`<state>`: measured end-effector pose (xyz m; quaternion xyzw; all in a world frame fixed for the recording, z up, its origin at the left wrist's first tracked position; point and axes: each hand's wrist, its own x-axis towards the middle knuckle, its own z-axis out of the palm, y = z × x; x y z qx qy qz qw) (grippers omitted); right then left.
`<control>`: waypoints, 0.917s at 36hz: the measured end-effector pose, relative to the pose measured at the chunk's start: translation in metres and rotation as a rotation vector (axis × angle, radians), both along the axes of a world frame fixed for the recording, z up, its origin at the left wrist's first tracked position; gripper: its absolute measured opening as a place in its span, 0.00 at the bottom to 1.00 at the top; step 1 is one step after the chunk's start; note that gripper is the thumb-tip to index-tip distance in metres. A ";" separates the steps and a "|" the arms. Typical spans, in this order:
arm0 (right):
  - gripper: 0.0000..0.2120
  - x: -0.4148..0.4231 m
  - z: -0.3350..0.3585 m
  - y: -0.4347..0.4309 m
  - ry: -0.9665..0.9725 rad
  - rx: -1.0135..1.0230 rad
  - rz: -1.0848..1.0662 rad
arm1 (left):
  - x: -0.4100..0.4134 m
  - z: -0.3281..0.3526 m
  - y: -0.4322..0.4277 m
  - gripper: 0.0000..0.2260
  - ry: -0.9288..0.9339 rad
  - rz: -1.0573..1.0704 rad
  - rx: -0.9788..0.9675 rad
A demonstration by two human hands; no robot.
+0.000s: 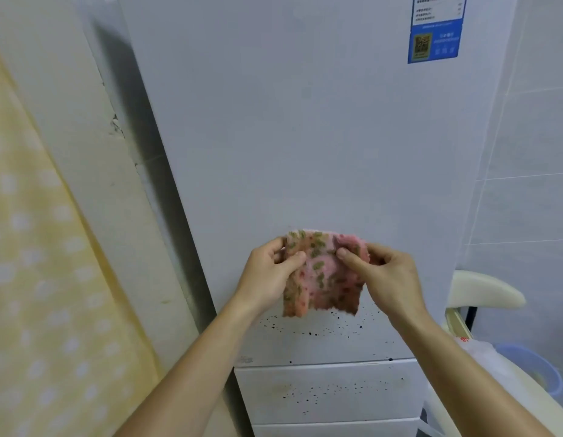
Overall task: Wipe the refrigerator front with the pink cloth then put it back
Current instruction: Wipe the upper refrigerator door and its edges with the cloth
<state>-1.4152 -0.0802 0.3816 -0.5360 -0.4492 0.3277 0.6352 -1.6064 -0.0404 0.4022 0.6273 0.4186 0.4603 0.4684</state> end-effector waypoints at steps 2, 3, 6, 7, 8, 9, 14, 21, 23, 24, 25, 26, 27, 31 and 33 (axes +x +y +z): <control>0.04 -0.003 0.009 0.004 -0.101 0.095 -0.125 | 0.002 0.000 0.006 0.05 0.109 0.089 0.145; 0.05 -0.005 0.014 0.006 -0.124 0.127 -0.162 | 0.004 0.001 0.009 0.05 0.140 0.123 0.202; 0.07 -0.012 0.026 0.015 -0.159 0.198 -0.229 | 0.011 0.011 0.013 0.03 0.190 0.212 0.341; 0.05 -0.014 0.029 0.018 -0.164 0.220 -0.249 | 0.013 0.014 0.016 0.03 0.200 0.243 0.379; 0.02 -0.016 0.031 0.022 -0.158 0.243 -0.259 | 0.015 0.016 0.020 0.02 0.218 0.279 0.419; 0.08 -0.020 0.031 0.026 -0.151 0.267 -0.273 | 0.018 0.018 0.024 0.02 0.248 0.319 0.466; 0.25 -0.042 0.011 0.049 -0.212 0.464 -0.309 | 0.025 0.015 0.046 0.04 0.390 0.454 0.649; 0.12 -0.050 -0.021 0.082 -1.020 0.669 -0.651 | 0.021 0.009 0.052 0.06 0.437 0.479 0.792; 0.12 -0.054 -0.019 0.086 -1.037 0.668 -0.628 | 0.019 0.009 0.056 0.05 0.430 0.470 0.798; 0.12 -0.056 -0.019 0.088 -1.024 0.671 -0.612 | 0.018 0.010 0.057 0.05 0.425 0.462 0.792; 0.12 -0.058 -0.020 0.089 -0.994 0.667 -0.596 | 0.017 0.010 0.059 0.05 0.420 0.454 0.784; 0.13 -0.061 -0.022 0.090 -0.947 0.653 -0.586 | 0.017 0.010 0.059 0.05 0.417 0.447 0.780; 0.13 -0.064 -0.026 0.092 -0.901 0.636 -0.578 | 0.016 0.011 0.059 0.05 0.413 0.440 0.781; 0.17 -0.068 -0.043 0.099 -0.855 0.642 -0.591 | 0.014 0.011 0.056 0.07 0.404 0.392 0.780; 0.17 -0.066 -0.044 0.104 -0.870 0.668 -0.618 | 0.012 0.009 0.057 0.07 0.409 0.379 0.788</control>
